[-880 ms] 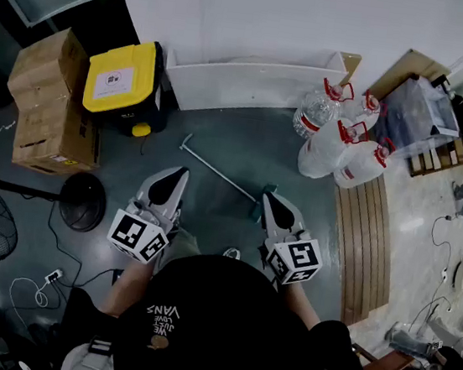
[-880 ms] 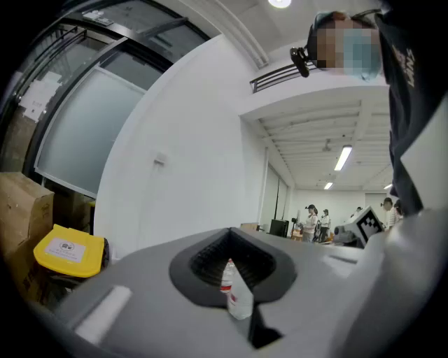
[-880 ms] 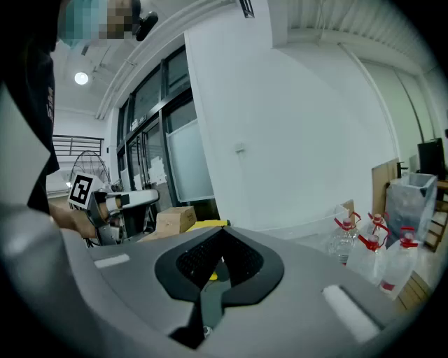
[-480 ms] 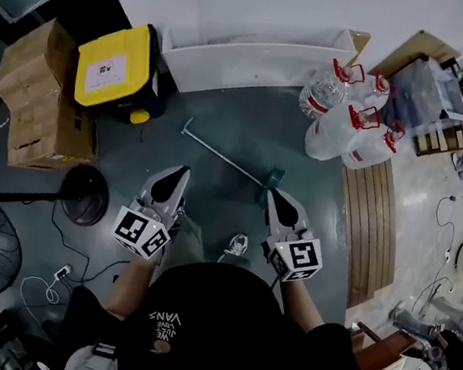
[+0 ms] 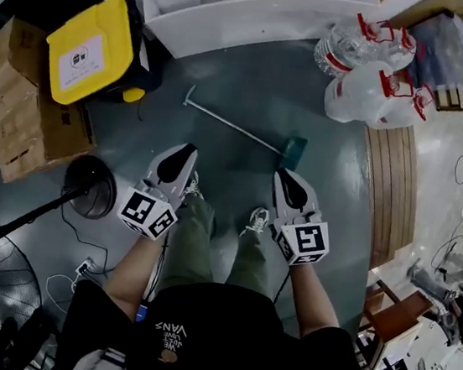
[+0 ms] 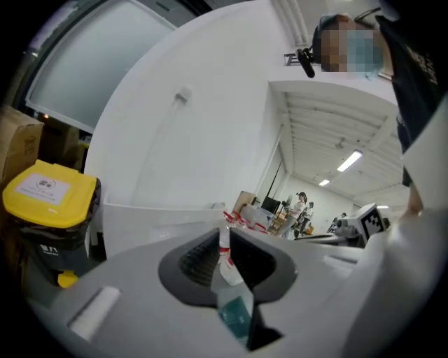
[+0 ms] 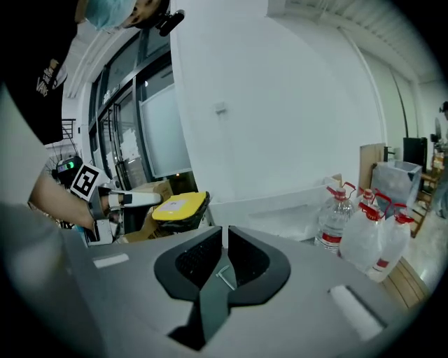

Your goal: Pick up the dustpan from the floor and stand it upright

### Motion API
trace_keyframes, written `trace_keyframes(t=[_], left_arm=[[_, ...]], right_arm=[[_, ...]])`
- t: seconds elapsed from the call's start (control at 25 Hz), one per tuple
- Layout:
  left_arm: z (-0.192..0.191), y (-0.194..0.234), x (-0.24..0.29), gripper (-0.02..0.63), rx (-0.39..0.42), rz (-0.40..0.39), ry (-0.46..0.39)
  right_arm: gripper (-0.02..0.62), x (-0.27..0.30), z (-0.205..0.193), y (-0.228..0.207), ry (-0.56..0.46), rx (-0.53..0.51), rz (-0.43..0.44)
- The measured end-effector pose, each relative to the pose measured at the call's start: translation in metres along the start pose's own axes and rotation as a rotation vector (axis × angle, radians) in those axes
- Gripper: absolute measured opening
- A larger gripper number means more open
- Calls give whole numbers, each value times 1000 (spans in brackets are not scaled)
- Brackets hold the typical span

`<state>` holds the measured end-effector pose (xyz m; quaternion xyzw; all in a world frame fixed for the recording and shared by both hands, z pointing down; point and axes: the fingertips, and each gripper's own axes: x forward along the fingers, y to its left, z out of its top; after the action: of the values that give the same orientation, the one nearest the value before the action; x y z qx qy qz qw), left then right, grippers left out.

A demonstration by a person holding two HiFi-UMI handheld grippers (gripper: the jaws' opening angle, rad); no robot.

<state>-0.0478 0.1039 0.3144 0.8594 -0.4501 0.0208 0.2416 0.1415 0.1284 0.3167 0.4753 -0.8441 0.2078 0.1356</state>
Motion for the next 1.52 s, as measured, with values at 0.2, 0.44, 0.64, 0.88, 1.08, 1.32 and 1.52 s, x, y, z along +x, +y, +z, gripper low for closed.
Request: trace_keyframes(t=[0.2,0.44,0.64,0.88,1.08,1.32,1.52], left_arm=[[-46,37,44,54,-36,-38,66],[-98,88,77,61,-82,-86,140],[-130,138,103,110,-132,-90,176],[-172,198,119,172,-200,-78,259],[-222,248,128,187,-237,-10,357],[-292,297,140,258,-337,99,432],[-344,330,151,258,-368,154,466]], right_arm=[[55,50,-47,-25,66,-1,-22],[89,101,-108,-40,176,18,-60],[126,147,-151,-45,247,-33,-69],[169,200,-201,-50,372,-134,-74],[195,234,-252,-65,468,-122,-68],[195,268,-333,-94,614,-128,-41],[195,295,-404,-125,727,-146,-35]])
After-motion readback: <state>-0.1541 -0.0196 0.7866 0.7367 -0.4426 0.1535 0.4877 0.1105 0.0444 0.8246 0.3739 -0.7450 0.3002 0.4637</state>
